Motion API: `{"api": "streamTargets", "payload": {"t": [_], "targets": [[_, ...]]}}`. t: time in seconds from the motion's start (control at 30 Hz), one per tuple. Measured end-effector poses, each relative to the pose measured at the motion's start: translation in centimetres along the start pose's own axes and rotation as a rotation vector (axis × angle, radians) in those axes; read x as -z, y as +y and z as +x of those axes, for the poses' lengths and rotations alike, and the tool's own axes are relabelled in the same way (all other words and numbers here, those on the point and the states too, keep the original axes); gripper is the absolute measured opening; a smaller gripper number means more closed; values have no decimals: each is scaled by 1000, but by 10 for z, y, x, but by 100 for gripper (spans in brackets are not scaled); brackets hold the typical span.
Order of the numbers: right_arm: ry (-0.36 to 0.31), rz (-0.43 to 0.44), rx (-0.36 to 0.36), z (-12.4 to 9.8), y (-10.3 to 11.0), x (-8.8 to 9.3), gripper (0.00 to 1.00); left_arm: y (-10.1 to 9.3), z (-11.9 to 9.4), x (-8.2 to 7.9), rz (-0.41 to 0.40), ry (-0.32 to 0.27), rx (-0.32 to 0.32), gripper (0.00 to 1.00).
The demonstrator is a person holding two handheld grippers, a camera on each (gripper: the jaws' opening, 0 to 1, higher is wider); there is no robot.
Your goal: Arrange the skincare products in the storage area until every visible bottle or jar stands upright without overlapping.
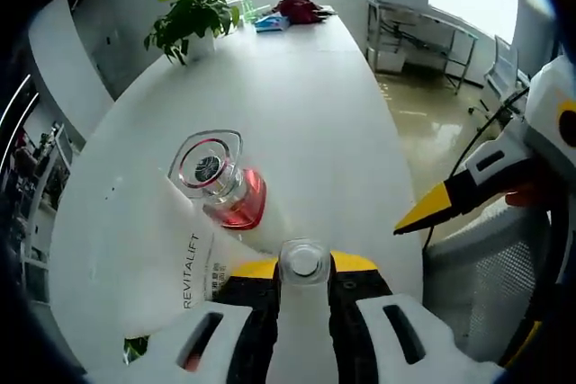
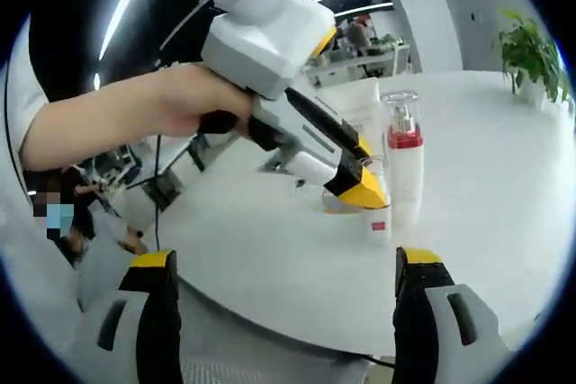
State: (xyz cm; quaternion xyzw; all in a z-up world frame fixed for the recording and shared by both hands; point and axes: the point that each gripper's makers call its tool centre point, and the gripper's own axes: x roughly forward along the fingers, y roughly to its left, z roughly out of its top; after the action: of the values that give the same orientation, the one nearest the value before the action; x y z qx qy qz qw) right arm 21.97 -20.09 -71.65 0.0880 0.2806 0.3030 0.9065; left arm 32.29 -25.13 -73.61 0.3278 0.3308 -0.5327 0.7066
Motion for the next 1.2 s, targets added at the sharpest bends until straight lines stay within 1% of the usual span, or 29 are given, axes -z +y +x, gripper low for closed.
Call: {"api": "streamTargets", "payload": {"t": [0.17,0.33,0.77,1.0,1.1,1.2], "targets": [[3,2,-4,1,0,1,100,0,-1,0,1,2,-5,24],[3,5,-7,0,1,1,100,3,-5,-5,0,-18,-15,25],[14,0,-12,1,2,2,100,7,-14,-10,12,-27,-34,26],[19,-11,-11,0,2,3,100,7,-23,-15,19,-45,-50,27],[22,-14,-11,1,2,4,100,7,-28,-17,23,-53,-59,29],[21,-12,-11,1,1,4,100,7,-36,-20,25,-66,-69,30]]}}
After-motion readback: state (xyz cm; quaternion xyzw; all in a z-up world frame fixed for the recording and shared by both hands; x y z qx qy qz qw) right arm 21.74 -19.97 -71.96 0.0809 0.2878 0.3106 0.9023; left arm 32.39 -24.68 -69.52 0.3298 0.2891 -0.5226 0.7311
